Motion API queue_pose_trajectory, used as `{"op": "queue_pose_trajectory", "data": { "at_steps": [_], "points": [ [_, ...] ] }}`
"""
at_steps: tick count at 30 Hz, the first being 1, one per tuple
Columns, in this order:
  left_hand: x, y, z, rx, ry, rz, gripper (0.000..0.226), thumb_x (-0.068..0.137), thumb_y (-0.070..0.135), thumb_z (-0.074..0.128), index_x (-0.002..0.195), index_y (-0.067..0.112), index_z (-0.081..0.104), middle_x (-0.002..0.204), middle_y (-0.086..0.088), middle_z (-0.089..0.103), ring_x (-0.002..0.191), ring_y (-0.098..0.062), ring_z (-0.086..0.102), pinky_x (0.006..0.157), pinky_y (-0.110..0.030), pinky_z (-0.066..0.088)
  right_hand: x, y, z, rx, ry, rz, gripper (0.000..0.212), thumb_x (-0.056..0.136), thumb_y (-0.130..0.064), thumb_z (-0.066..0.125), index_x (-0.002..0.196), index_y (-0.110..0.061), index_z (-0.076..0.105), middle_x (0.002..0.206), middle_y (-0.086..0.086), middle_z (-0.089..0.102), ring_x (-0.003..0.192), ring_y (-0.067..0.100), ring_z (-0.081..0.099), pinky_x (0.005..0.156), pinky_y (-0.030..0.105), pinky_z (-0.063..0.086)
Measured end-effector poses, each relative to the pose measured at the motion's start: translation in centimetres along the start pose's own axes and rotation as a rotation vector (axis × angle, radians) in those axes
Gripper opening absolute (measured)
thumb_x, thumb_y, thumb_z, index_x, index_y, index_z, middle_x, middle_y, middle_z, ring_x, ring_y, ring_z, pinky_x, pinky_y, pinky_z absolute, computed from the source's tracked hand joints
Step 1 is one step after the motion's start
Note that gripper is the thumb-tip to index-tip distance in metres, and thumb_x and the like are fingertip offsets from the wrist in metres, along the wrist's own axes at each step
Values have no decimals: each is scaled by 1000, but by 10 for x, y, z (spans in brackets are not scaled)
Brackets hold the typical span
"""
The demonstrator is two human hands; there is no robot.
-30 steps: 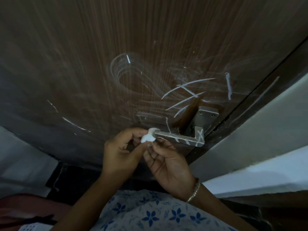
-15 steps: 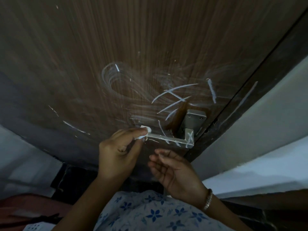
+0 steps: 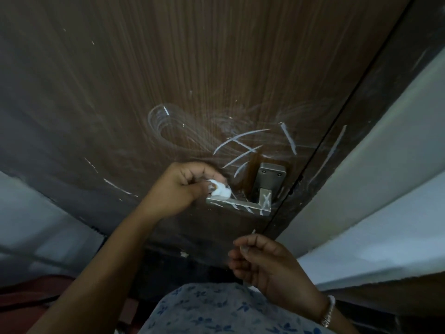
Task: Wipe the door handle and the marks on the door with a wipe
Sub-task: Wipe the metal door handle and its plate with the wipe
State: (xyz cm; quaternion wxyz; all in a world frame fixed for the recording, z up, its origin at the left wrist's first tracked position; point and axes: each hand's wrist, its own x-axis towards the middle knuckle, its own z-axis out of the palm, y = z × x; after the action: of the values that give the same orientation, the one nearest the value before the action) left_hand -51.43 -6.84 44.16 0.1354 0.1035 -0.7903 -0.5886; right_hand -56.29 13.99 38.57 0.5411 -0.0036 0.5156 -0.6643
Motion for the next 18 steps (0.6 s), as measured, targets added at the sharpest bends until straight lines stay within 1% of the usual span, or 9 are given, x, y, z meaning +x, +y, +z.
{"op": "queue_pose_trajectory", "data": {
  "at_steps": [2,4,7,9,10,12,14,16,18],
  "points": [
    [4,4,7,8,-61,-14,26,82,-6,60,87,18,70,82,2,74,78,-11,67,70,-21,53,-6,1,-4,-19,25,-29,9,77,-8,63,80,-8,71,77,14,71,65,19,67,55,24,53],
    [7,8,19,86,-63,-4,22,81,0,65,89,20,70,82,0,72,76,-12,67,69,-25,52,-12,2,-10,-27,62,-62,15,85,-4,58,80,-8,71,78,15,71,65,19,67,55,24,53],
    [9,16,37,345,36,198,16,78,6,70,88,18,72,79,5,72,72,-2,66,65,-19,52,-18,4,-13,-17,94,-92,11,84,-2,58,84,-5,68,76,15,70,63,18,66,54,24,53],
    [9,19,46,514,59,341,11,78,6,69,86,13,72,80,-1,72,71,-7,65,63,-28,53,-22,6,-15,1,107,-103,8,80,-3,59,85,-3,66,74,15,69,61,18,66,53,23,53],
    [9,19,50,599,50,373,9,78,6,67,84,11,70,80,-3,71,71,-12,65,62,-33,53,-24,7,-16,6,117,-106,8,79,-2,59,84,-3,66,73,15,69,60,18,66,52,23,53],
    [10,18,56,738,27,342,7,80,9,64,86,11,68,84,-7,68,75,-20,64,64,-39,52,-28,10,-19,11,139,-110,10,83,1,57,83,-2,66,72,16,69,60,19,66,52,24,53],
    [10,16,61,752,41,292,8,81,11,64,87,11,68,85,-8,69,77,-22,64,67,-39,52,-31,14,-22,17,156,-104,14,86,4,55,82,-2,67,72,16,69,59,19,66,52,25,53],
    [10,17,65,633,85,230,6,79,6,66,82,10,70,82,-5,70,74,-17,65,67,-32,52,-33,19,-24,10,165,-82,17,87,4,54,79,-3,68,71,16,70,57,19,66,51,25,53],
    [12,18,65,518,102,142,9,78,2,66,81,10,70,80,0,70,70,-8,63,62,-17,49,-35,24,-25,12,164,-64,19,87,5,54,77,-4,68,70,15,69,55,19,65,49,25,53]
  ]
}}
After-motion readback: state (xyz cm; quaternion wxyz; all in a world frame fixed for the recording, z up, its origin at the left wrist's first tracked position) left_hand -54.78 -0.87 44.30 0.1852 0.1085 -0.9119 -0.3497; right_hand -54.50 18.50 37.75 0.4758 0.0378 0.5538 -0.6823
